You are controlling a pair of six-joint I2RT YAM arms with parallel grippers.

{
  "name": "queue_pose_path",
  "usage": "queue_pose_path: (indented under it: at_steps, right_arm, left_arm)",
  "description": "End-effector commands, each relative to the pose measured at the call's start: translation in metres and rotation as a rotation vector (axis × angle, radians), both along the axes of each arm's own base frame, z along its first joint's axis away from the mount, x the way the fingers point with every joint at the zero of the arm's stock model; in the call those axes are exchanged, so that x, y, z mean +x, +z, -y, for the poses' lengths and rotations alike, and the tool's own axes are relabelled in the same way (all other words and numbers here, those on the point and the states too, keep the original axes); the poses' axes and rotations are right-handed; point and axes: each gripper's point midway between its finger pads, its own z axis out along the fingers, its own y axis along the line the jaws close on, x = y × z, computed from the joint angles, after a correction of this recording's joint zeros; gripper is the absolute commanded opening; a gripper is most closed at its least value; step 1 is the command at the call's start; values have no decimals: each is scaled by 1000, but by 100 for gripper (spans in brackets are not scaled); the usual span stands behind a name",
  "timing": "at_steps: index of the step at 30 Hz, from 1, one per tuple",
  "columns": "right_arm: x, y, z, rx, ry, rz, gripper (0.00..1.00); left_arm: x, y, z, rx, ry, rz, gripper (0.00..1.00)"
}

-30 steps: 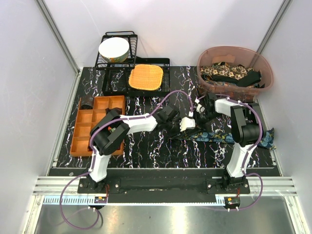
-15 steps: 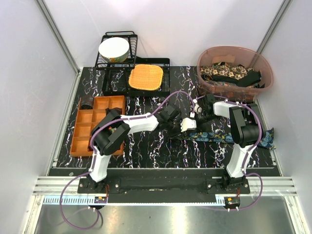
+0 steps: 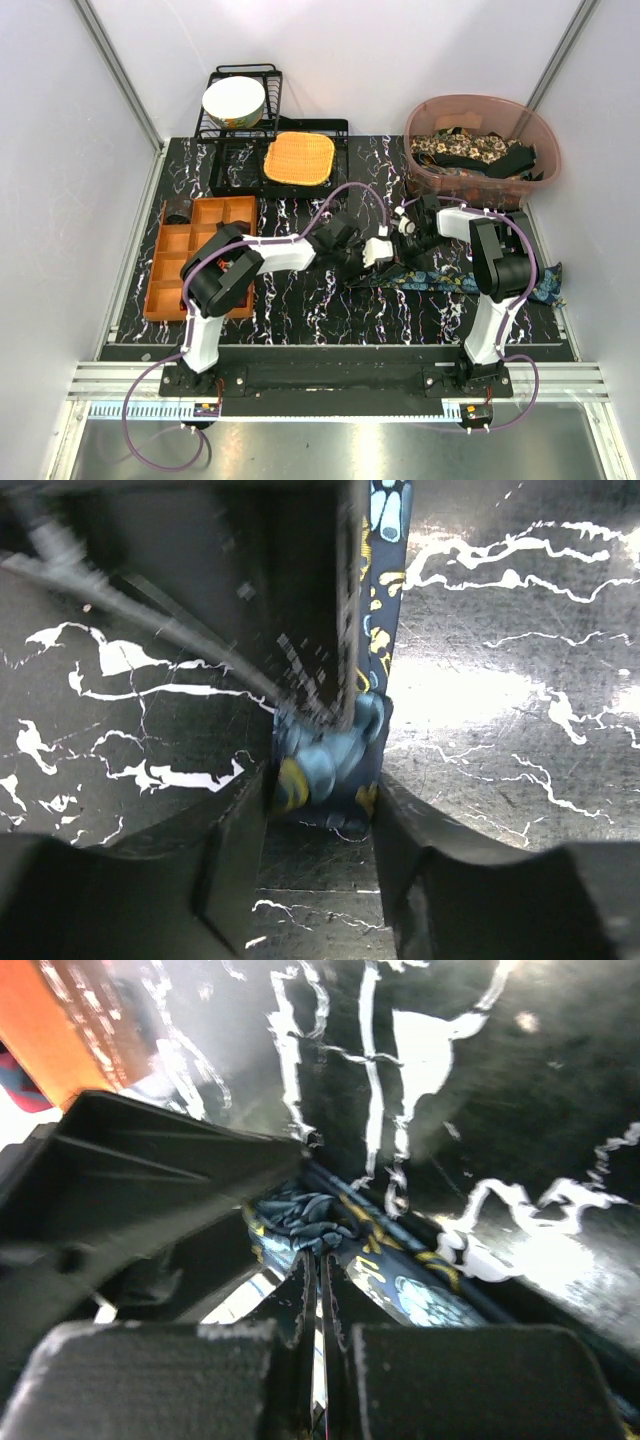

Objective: Roll the ties
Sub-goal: Roll the tie at the center of the board.

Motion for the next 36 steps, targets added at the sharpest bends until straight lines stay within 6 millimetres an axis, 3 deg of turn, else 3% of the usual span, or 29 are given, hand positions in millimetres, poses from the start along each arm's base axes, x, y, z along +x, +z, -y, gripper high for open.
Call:
queue_pose_path:
  at_steps: [1, 5, 6, 7, 8, 9, 11, 20, 27, 32, 34, 36]
  right_arm:
    - [-3, -25, 23, -168, 28, -4, 0]
    - [-2, -29, 29, -211, 35, 2, 0]
    - [-4, -31, 29, -224, 40, -9, 0]
    - [-3, -31, 29, -230, 42, -7, 0]
    - [-2, -33, 31, -246, 40, -3, 0]
    - [-2, -34, 32, -257, 42, -8, 0]
    - [-3, -37, 29, -267, 57, -10, 0]
    - [-4, -45, 26, -295, 79, -14, 0]
    - [-3, -47, 24, -281, 78, -24, 0]
    - [2, -41, 16, -235, 75, -10, 0]
    - [5, -36, 12, -215, 79, 2, 0]
    - [8, -24, 9, -184, 89, 20, 11]
  left_arm:
    - [-15, -44, -36, 55, 105, -185, 55]
    - [2, -28, -21, -121, 120, -156, 60]
    - [-9, -26, -22, -160, 91, -188, 61]
    - [-10, -22, -21, -198, 93, -202, 68]
    - [-4, -10, -13, -276, 75, -151, 71]
    - [-15, -11, -14, -301, 50, -172, 72]
    - [-13, -3, -8, -373, 54, -165, 78]
    - [-13, -9, 7, -496, 68, -135, 79]
    - [-16, -20, 11, -476, 61, -137, 60]
    - [-21, -35, 4, -324, 48, -105, 36]
    - [-13, -38, -1, -244, 62, -55, 26]
    - [-10, -48, -14, -110, 98, -76, 20]
